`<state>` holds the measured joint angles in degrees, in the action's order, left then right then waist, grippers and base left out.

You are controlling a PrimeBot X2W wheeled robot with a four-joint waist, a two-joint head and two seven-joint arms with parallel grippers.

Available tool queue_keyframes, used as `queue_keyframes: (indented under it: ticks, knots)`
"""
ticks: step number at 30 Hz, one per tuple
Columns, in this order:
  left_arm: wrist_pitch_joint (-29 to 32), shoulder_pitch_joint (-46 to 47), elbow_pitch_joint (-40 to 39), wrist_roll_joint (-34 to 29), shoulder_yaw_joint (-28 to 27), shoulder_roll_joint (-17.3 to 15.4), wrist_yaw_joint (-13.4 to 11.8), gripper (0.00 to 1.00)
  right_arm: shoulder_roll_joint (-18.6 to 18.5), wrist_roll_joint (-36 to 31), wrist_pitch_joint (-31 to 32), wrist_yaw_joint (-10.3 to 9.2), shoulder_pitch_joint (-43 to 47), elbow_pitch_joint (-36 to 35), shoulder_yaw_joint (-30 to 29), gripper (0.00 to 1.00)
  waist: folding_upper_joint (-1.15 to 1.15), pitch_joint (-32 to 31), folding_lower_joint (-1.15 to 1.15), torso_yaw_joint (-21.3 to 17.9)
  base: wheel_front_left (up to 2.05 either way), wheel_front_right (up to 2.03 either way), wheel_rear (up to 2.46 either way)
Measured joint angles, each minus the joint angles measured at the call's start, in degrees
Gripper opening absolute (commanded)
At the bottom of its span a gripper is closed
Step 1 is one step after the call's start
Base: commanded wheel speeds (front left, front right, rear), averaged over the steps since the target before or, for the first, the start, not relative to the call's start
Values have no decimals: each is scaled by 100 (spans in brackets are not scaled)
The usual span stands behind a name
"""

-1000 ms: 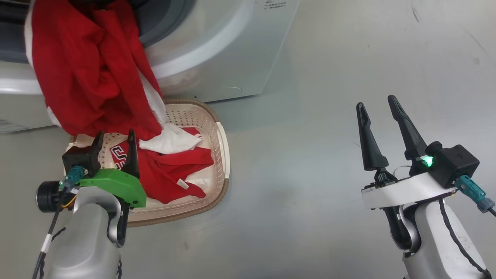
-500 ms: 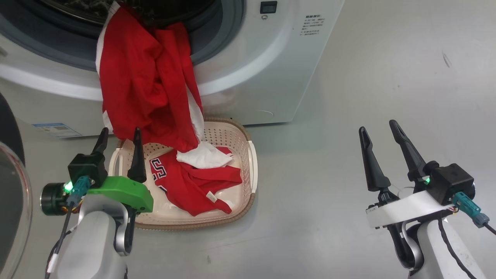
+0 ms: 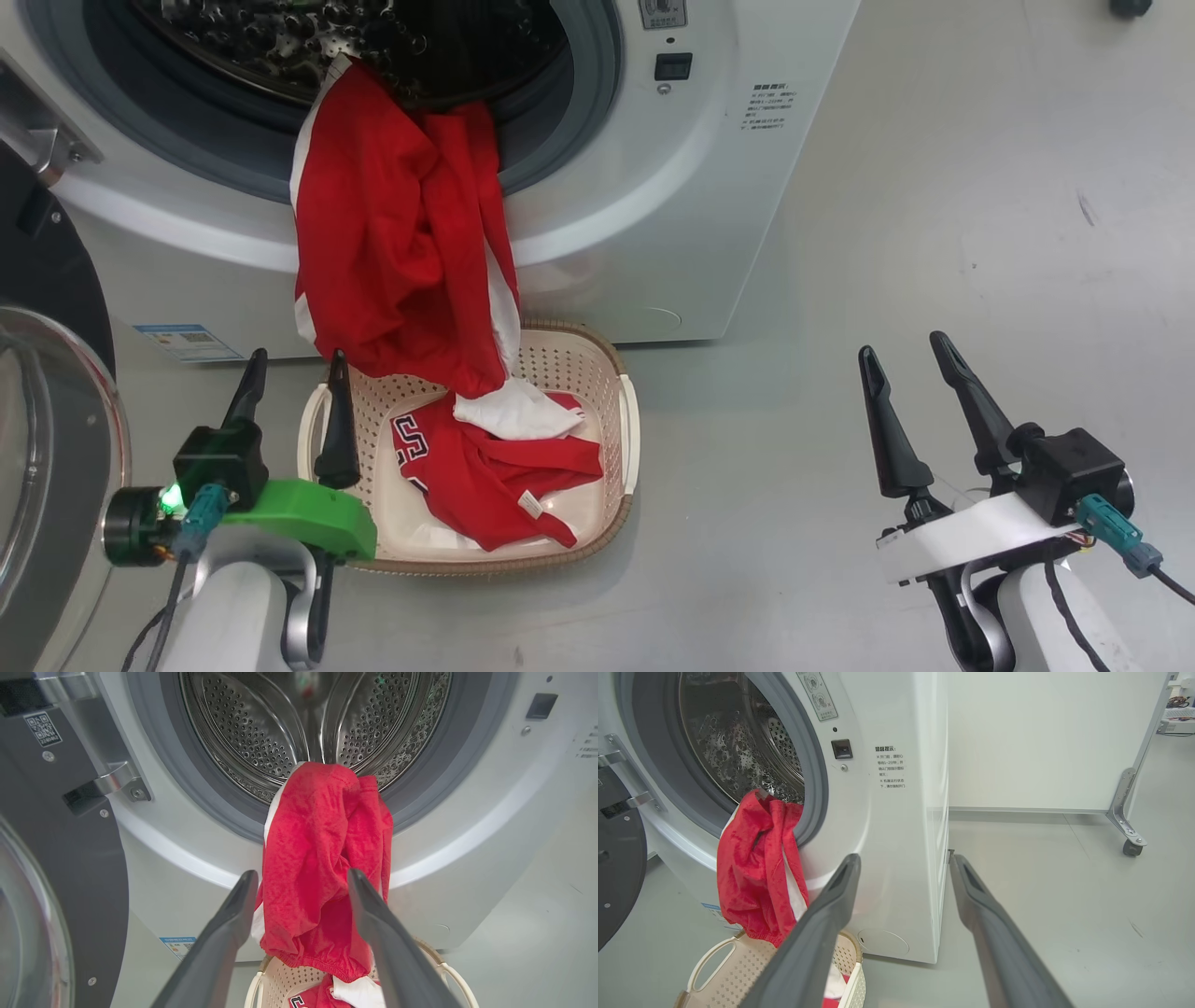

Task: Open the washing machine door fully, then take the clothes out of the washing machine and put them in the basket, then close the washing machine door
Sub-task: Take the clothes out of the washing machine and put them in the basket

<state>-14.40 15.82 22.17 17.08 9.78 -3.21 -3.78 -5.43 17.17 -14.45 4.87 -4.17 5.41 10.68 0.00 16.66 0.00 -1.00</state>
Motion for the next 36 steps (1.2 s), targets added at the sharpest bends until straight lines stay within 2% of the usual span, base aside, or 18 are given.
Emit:
queue_keyframes:
  ticks: [16,25,36]
  knots:
    - [18,-498,-557,-64,91,-10,-55,100,13,0,0,-7,123,-56,29,100,0,-108,0,-68,0,0,0]
    - [263,-530,-779,-62,133,-41,-79,100,15,0,0,-5,121,-249,79,100,0,86,0,-118,0,0,0]
    - [916,-55,-555,118,271,-137,214,100,63,13,0,2,12,-481,230,100,0,537,0,-266,0,0,0]
